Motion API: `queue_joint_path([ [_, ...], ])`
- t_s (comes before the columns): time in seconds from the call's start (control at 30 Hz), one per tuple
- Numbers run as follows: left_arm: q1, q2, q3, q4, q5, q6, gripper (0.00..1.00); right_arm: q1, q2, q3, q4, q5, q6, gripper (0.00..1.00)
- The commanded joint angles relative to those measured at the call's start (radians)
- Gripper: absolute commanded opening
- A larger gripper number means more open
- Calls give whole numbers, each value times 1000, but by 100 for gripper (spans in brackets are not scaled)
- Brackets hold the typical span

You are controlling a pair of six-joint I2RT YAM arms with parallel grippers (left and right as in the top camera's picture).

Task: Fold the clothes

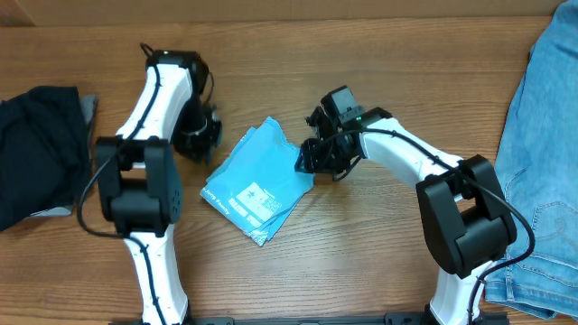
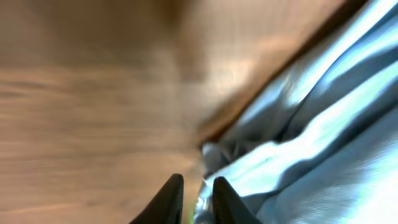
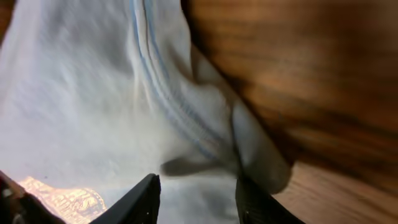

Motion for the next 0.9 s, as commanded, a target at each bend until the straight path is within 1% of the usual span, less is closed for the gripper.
queue_joint_path([
  [0.0,-14,-228,82,126,63,-25,26,1,-44,64,-28,73,-49,43],
  [0.07,-39,-285,82,164,264,159,26,0,-44,65,-35,74,-48,42],
  [0.13,-67,-285,79,116,378,325,25,-5,-48,65,-50,94,-48,37],
  [0.17,-76,-278,70,93,402,373,24,-8,-53,65,-59,112,-48,37],
  [0.2,-86,-268,39,68,457,437,23,-14,-63,65,-79,140,-48,37],
  [0.27,-86,-259,-29,66,558,507,23,-24,-79,65,-101,163,-48,37],
  [0.3,-86,-257,-92,86,622,535,23,-31,-85,65,-108,162,-48,37],
  [0.37,-86,-257,-172,113,671,552,23,-41,-91,65,-117,163,-49,37],
  [0.47,-80,-257,-377,229,667,547,23,-52,-91,65,-128,162,-48,37],
  [0.5,-76,-257,-421,267,657,537,23,-52,-91,65,-131,162,-48,38],
  [0.53,-65,-257,-506,372,613,472,23,-52,-91,65,-136,162,-48,38],
  [0.57,-59,-257,-549,436,581,433,23,-52,-91,65,-139,162,-48,38],
  [0.63,-38,-257,-664,612,527,334,26,-52,-91,65,-157,162,-48,37],
  [0.73,-12,-257,-743,714,531,324,28,-53,-91,65,-175,162,-48,37],
  [0.8,-4,-257,-754,744,531,324,36,-53,-91,65,-178,162,-48,37],
  [0.87,-6,-257,-750,748,539,323,39,-53,-91,65,-180,162,-48,38],
])
